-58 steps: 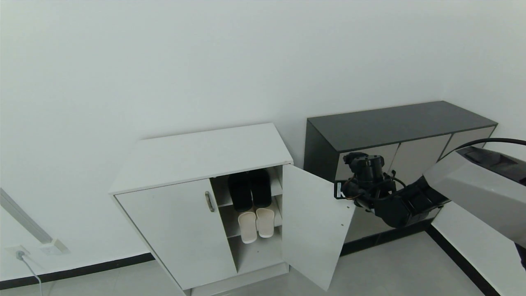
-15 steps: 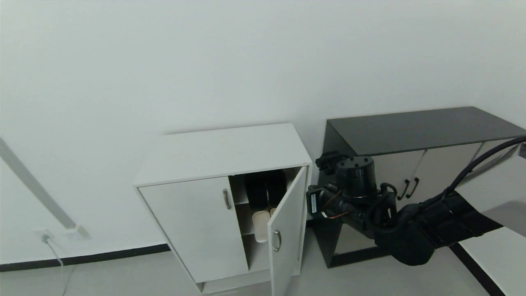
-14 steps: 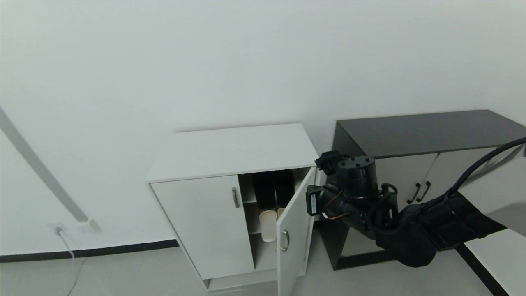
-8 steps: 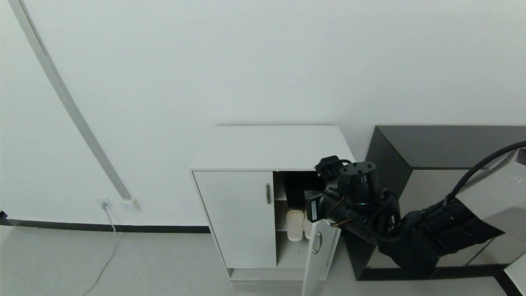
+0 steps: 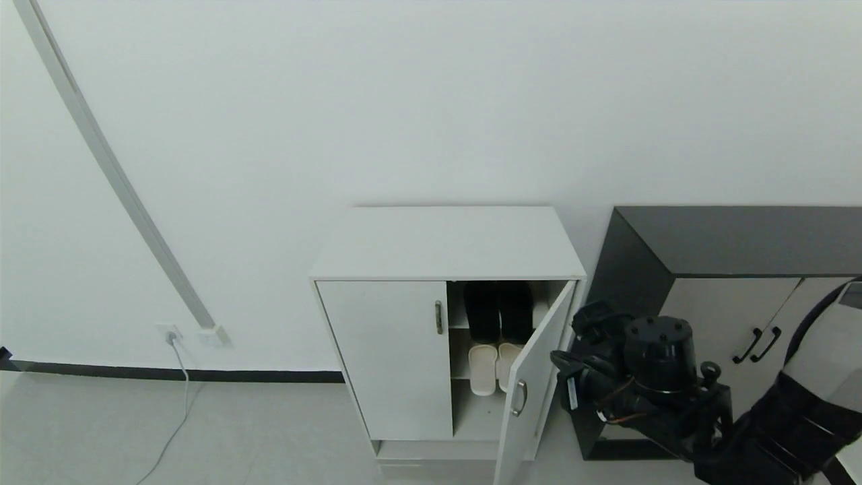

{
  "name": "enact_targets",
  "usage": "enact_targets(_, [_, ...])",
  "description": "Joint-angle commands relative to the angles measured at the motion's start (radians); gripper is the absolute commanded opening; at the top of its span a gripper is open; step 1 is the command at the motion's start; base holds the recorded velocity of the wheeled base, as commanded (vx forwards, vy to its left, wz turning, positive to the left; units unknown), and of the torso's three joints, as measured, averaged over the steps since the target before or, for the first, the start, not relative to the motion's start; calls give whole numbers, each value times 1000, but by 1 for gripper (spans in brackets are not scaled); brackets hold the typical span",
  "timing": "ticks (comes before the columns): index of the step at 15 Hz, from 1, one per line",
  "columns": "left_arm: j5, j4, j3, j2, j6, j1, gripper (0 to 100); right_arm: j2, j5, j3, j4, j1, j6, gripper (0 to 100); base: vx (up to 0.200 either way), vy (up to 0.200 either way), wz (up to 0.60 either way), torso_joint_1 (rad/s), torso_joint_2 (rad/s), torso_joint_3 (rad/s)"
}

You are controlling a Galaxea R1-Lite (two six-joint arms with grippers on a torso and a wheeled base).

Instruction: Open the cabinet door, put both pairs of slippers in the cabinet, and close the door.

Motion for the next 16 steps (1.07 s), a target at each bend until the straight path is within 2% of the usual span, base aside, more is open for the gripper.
enact_targets(1, [0, 0, 0, 0, 0, 0, 0, 0, 5, 137, -69, -3, -3, 0, 200, 0, 0, -22, -2, 12])
enact_targets(4, [1, 0, 0, 0, 0, 0, 0, 73, 5, 229, -180, 1, 0, 0, 200, 0, 0, 9, -3, 2])
enact_targets(6, [1, 0, 0, 0, 0, 0, 0, 162, 4, 292, -323, 26, 3, 0, 0, 0, 0, 0, 0, 0])
enact_targets(8, [1, 0, 0, 0, 0, 0, 0, 259, -3, 297, -439, 32, -3, 0, 0, 0, 0, 0, 0, 0])
enact_targets(13, [0, 0, 0, 0, 5, 0, 0, 300, 4, 191, -439, 32, -2, 0, 0, 0, 0, 0, 0, 0])
enact_targets(16, [0, 0, 0, 0, 5, 0, 0, 302, 5, 123, -378, 34, -2, 0, 0, 0, 0, 0, 0, 0])
